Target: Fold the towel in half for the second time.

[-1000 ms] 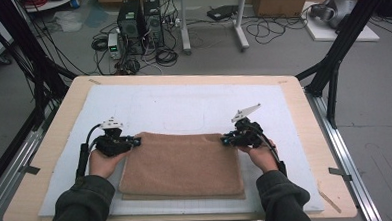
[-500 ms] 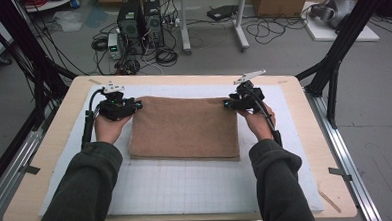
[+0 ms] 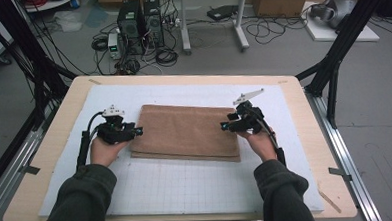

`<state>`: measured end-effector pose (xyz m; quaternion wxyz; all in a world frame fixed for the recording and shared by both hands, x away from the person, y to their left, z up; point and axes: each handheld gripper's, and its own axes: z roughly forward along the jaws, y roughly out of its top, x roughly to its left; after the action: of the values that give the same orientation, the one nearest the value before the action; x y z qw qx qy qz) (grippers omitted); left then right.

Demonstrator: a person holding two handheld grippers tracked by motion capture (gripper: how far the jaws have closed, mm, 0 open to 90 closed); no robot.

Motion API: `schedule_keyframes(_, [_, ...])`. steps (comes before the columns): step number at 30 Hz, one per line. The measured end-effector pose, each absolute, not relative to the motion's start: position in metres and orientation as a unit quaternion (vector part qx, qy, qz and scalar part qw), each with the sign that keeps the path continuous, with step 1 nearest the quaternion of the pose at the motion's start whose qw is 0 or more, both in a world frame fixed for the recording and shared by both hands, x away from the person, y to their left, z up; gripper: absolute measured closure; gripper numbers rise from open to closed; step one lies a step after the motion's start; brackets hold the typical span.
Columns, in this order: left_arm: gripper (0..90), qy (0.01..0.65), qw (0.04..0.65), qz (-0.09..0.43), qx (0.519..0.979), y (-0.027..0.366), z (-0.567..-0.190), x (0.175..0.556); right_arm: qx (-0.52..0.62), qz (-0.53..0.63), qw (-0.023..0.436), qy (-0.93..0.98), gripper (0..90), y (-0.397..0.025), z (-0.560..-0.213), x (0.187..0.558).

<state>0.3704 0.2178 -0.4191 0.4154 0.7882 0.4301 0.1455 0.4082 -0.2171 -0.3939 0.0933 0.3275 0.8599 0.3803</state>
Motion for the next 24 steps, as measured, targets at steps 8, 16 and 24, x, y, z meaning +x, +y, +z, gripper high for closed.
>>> schedule_keyframes(8, [64.5, 0.445, 0.410, 0.117, 0.787, 0.223, -0.439, 0.346, 0.319, 0.357, 0.078, 0.874, 45.5, -0.213, -0.425, 0.376])
schedule_keyframes(16, [64.2, 0.436, 0.410, 0.132, 0.790, 0.222, -0.440, 0.342, 0.317, 0.363, 0.092, 0.871, 45.3, -0.216, -0.432, 0.372])
schedule_keyframes(24, [50.1, 0.414, 0.426, 0.158, 0.789, 0.221, -0.432, 0.334, 0.331, 0.380, 0.093, 0.859, 35.3, -0.221, -0.426, 0.369])
